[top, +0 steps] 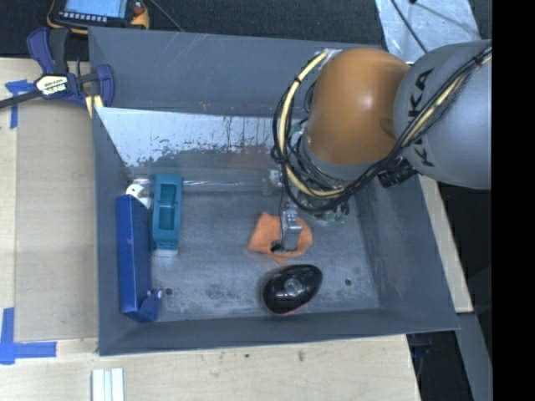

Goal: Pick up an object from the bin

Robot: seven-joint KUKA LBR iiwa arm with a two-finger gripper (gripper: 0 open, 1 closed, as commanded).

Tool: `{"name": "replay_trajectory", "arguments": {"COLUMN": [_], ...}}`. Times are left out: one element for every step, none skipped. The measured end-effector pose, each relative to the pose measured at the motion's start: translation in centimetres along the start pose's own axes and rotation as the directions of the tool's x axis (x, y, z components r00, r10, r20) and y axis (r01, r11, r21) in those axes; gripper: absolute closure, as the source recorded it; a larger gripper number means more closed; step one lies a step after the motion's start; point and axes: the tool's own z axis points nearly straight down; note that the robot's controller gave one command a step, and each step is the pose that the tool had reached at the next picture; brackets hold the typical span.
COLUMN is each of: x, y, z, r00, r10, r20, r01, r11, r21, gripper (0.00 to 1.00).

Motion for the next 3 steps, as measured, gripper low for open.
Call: {"name": "replay_trajectory", "arguments": {"x": [-0.1,-0.5,-4.5], "y": [0.0,-0.6,-4.3], "z": [-0.5,4.0,7.4], "r00": [1.0,1.0,0.993], "r10": [0.001,0.014,-0.116], "r20": [0.008,0.016,0.009], "r01": [-0.001,-0.014,0.116], "r11": [1.0,1.0,0.993], "r21": [-0.001,-0.001,0.001], "gripper": [0.0,0.0,1.0]}}
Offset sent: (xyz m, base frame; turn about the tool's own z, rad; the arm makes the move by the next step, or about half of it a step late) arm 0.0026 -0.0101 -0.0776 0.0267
